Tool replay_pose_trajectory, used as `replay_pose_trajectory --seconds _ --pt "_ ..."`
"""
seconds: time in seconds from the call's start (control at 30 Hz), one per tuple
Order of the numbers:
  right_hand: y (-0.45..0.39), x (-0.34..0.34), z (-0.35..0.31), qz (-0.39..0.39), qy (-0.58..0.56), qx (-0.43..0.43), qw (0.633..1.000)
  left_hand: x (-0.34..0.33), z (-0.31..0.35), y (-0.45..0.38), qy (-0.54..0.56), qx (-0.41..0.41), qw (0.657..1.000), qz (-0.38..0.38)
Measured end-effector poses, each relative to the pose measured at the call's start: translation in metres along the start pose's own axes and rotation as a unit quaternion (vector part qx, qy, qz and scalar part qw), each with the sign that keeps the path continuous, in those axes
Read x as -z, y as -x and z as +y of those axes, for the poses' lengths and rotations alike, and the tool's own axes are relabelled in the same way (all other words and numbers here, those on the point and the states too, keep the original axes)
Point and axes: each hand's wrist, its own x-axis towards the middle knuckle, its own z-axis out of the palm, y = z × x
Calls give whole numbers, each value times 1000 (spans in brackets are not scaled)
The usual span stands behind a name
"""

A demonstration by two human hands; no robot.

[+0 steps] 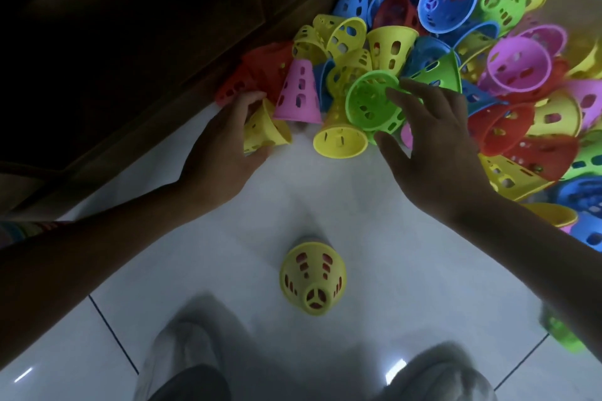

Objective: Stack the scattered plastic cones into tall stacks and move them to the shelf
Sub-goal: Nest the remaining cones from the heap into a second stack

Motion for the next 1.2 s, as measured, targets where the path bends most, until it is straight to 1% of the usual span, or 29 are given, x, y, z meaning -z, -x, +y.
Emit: replay_pose_trajectory --seconds 0.1,0.2,0.33,0.43,0.5,0.6,0.67,0.73,0.87,0.93,1.03,1.13,1.2 --pt "-2 -1 3 19 -13 2 1000 1 1 0 -4 3 1000 -3" --pt "-3 -1 3 14 -25 0 1000 5 5 5 12 7 1000 1" --pt "-2 5 0 14 -57 0 998 12 18 22 34 32 998 30" --pt "3 11 -7 32 -141 -19 989 20 31 41 32 61 997 38" --pt "9 16 -15 42 -193 -26 980 26 40 55 26 65 997 39" --pt "20 23 -23 66 -254 -40 964 36 58 75 77 72 994 29" --pt "26 26 -26 95 -269 -44 958 43 74 84 123 80 989 23" --pt "31 27 -26 112 -254 -43 960 50 90 91 168 86 982 18" --pt "35 24 -25 115 -221 -54 967 62 112 99 247 83 965 -6" --pt "33 23 -21 113 -221 -61 967 66 119 102 267 83 959 -32" --pt "30 18 -11 88 -167 -68 980 66 126 108 221 54 971 -72" --pt "32 9 -3 17 -134 -103 985 59 126 115 174 32 979 -100" --pt "36 4 1 -32 -114 -96 988 54 124 119 123 6 984 -130"
